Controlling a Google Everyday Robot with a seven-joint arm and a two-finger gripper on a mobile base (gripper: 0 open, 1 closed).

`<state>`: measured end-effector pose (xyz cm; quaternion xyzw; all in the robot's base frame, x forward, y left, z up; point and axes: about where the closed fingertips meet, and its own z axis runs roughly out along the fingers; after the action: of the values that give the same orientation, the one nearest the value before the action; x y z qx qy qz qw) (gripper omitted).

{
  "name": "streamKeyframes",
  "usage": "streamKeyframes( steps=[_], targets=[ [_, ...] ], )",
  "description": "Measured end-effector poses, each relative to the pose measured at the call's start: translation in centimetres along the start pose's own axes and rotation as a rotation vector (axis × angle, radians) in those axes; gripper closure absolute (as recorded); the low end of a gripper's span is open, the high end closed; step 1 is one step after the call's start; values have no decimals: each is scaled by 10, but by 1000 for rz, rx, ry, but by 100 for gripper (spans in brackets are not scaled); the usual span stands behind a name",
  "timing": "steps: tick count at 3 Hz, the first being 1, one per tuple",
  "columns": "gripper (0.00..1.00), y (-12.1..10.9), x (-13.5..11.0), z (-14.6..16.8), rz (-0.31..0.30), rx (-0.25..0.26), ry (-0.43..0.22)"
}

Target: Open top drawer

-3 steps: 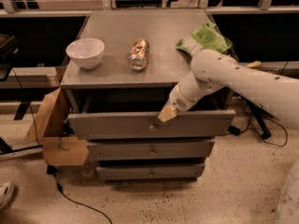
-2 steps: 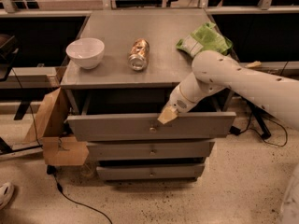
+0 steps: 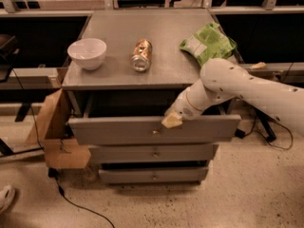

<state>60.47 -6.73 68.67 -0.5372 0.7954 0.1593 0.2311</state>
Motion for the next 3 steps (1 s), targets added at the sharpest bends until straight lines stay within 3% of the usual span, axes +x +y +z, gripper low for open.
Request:
streamKeyframes(
  steps=[1, 2, 3],
  targets=[
    [35, -1, -2, -2, 0, 0, 0],
    [11, 6, 9, -2, -61, 1, -9],
    [0, 23, 36, -3, -197, 5, -26]
  ],
)
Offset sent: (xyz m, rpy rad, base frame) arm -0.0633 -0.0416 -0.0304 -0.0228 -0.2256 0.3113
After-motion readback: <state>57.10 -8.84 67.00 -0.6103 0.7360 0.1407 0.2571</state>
